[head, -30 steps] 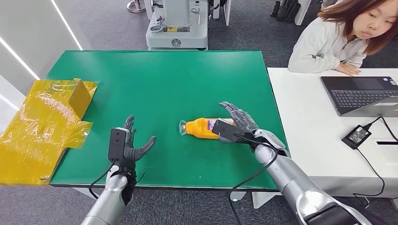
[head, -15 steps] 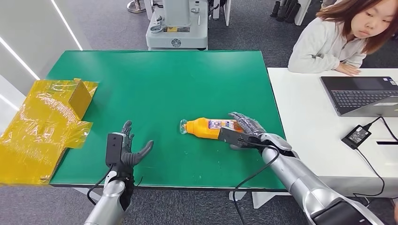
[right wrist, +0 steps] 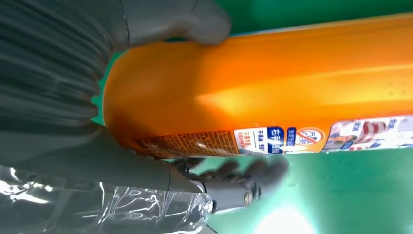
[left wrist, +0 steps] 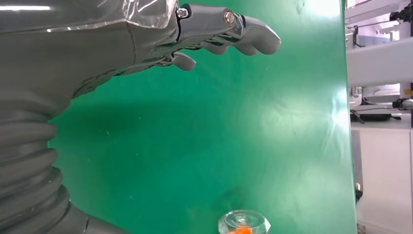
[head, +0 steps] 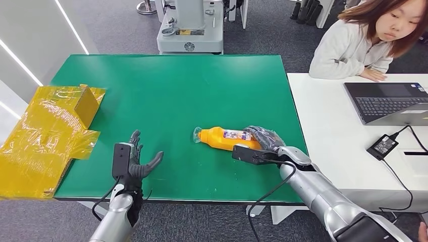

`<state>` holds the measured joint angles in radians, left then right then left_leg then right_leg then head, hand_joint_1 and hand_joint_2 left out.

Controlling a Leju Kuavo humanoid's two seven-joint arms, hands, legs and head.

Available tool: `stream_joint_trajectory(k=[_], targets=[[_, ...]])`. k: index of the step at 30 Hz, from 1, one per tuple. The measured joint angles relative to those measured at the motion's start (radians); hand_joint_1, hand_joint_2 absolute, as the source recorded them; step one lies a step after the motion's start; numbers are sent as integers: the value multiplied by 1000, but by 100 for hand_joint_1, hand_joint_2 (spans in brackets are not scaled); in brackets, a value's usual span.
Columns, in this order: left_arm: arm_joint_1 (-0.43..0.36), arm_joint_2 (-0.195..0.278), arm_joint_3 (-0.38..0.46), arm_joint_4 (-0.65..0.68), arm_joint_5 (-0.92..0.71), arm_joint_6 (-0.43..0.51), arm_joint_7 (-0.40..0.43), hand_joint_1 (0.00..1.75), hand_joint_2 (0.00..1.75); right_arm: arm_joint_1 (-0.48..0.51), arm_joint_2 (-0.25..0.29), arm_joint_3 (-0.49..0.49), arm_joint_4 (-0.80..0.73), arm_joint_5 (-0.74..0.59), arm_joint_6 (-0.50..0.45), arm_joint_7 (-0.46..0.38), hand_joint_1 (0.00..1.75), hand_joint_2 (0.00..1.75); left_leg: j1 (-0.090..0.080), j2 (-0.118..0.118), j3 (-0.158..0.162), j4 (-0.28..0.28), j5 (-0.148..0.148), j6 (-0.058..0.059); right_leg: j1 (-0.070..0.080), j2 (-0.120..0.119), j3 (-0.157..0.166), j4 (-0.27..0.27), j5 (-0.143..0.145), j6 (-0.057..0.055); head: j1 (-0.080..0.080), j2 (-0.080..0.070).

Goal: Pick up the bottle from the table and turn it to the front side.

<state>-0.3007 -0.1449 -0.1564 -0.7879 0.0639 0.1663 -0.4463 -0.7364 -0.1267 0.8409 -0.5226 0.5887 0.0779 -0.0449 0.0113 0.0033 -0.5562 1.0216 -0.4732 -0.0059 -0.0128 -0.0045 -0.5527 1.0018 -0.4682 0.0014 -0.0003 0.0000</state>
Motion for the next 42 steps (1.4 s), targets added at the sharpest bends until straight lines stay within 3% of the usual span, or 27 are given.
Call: stream_joint_trajectory(k=[15, 20, 24, 31, 37, 42], targets=[[-16, 0, 13, 29, 19, -55, -10, 0, 175, -9, 0, 22, 5, -4, 38, -5, 175, 175, 0, 1, 1, 0, 1, 0, 0, 1, 1, 0, 1, 0, 0, 0], [-16, -2, 13, 29, 21, -63, -9, 0, 175, 8, 4, 6, 2, -120, 25, -86, 175, 175, 0, 1, 1, 1, 1, 0, 0, 1, 1, 0, 1, 1, 0, 0], [-16, -4, 10, 29, 21, -54, -9, 0, 175, 96, 29, -70, -45, -310, -19, -215, 175, 175, 0, 0, 0, 0, 1, 0, 0, 0, 0, 0, 1, 0, 0, 0], [-18, -4, -12, 24, 22, -43, -8, 0, 175, 303, 77, -192, -227, -505, -101, -319, 175, 175, 1, -2, -4, 0, 1, 0, 1, -2, -3, 0, 1, 0, 0, 0], [-41, -3, -35, 23, 21, -60, -4, 0, 175, 439, 102, -254, -391, -532, -166, -329, 175, 175, 0, -2, -8, 0, 1, 0, 0, -2, -6, 0, 1, 0, 0, 0], [-75, 0, -58, 23, 15, -90, 1, 0, 175, 483, 113, -288, -469, -506, -191, -324, 175, 175, 0, -2, -9, 1, 1, 0, 0, -2, -8, 0, 1, 0, 0, 0]])
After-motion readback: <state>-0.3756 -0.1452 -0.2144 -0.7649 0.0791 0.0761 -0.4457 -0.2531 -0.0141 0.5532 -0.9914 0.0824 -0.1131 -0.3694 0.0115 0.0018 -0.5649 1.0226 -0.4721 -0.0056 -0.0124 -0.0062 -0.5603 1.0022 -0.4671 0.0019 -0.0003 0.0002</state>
